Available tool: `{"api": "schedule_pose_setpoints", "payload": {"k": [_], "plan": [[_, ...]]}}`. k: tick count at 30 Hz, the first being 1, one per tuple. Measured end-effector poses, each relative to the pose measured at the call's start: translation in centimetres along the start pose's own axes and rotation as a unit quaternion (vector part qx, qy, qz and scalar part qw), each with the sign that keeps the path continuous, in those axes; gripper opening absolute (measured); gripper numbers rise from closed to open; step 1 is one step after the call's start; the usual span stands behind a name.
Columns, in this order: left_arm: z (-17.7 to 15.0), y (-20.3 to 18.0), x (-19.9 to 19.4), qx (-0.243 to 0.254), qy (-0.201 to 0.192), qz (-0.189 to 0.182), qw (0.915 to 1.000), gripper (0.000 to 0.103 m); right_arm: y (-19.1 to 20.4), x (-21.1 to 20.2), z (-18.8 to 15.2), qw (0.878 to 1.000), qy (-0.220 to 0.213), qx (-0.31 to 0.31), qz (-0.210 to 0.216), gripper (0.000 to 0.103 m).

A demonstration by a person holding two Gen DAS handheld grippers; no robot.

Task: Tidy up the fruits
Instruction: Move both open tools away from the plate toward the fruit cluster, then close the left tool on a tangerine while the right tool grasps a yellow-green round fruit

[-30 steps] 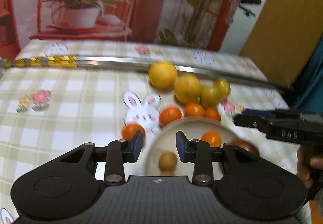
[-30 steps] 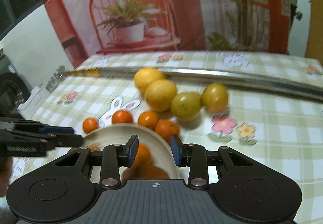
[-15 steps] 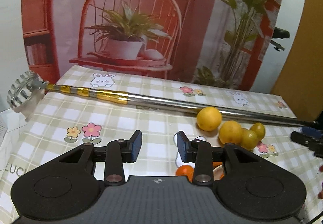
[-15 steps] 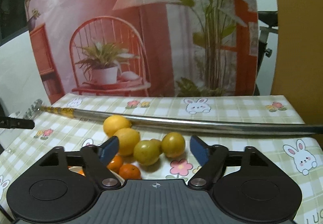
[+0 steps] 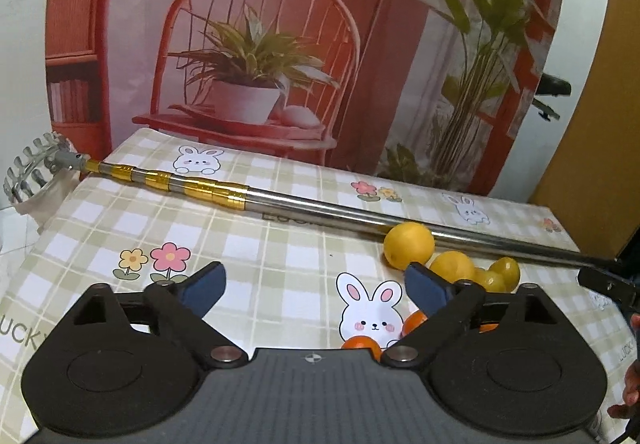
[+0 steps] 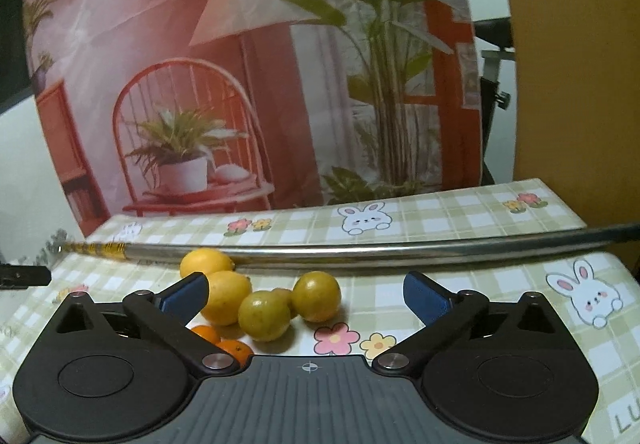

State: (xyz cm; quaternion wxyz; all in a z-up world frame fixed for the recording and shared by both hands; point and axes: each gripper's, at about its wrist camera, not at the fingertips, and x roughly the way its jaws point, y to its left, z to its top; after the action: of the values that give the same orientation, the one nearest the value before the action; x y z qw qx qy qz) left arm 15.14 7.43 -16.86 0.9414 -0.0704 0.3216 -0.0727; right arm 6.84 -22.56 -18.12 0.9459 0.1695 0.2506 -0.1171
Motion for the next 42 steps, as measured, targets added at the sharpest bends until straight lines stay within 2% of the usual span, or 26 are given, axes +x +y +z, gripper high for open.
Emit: {"api": "schedule_pose_setpoints", "payload": {"k": [6, 10, 14, 17, 19, 23, 26, 28, 29, 35, 38, 42], "plan": [[-0.3, -0.7, 1.1, 0.030, 0.020, 0.010, 0.9993, 0.098, -0.8, 0.4, -0.4, 0.999, -0.008, 0.026, -0.046, 0.103], [-0.7, -0.7, 1.6, 0.033, 0.024, 0.002, 0.9992, 0.098, -1.5, 0.7, -0.7, 0.998, -0.005, 0.042, -0.048, 0.103], [-1.1, -0.8, 2.1, 0.044, 0.033, -0.002, 0.9985, 0.098, -2.2, 0.8, -1.1, 0.996, -0.022, 0.070, -0.051, 0.103], [-1.2, -0.8, 3.1, 0.050, 0.067, 0.027, 0.9961, 0.092, -2.7, 1.0, -1.1, 0.995, -0.015, 0.084, -0.044, 0.103], [-1.4, -0.7, 3.5, 0.054, 0.081, 0.032, 0.9948, 0.084, -2.8, 1.3, -1.1, 0.996, -0.001, 0.081, -0.036, 0.103], [-1.5, -0.2, 3.7, 0.032, 0.092, 0.011, 0.9952, 0.079, -2.1, 1.7, -1.0, 0.998, 0.026, 0.042, -0.041, 0.103], [-1.5, -0.2, 3.7, 0.030, 0.095, 0.004, 0.9950, 0.066, -2.0, 1.8, -0.9, 0.998, 0.038, 0.040, -0.042, 0.103], [-1.5, -0.4, 3.8, 0.031, 0.104, -0.003, 0.9941, 0.052, -2.0, 1.9, -0.9, 0.997, 0.050, 0.043, -0.029, 0.103], [-1.6, -0.6, 3.9, 0.029, 0.113, -0.011, 0.9931, 0.049, -2.0, 1.8, -1.0, 0.998, 0.049, 0.042, -0.025, 0.103], [-1.6, -0.8, 4.8, -0.017, 0.145, -0.039, 0.9886, 0.049, -1.3, 1.2, -1.1, 0.999, 0.042, 0.012, -0.023, 0.103], [-1.7, -0.6, 5.7, -0.047, 0.158, -0.045, 0.9853, 0.049, -1.4, 1.1, -1.1, 0.999, 0.044, 0.014, -0.010, 0.103], [-1.8, -0.5, 6.4, -0.065, 0.169, -0.043, 0.9826, 0.049, -2.0, 1.3, -1.5, 0.998, 0.059, 0.036, 0.011, 0.101]]}}
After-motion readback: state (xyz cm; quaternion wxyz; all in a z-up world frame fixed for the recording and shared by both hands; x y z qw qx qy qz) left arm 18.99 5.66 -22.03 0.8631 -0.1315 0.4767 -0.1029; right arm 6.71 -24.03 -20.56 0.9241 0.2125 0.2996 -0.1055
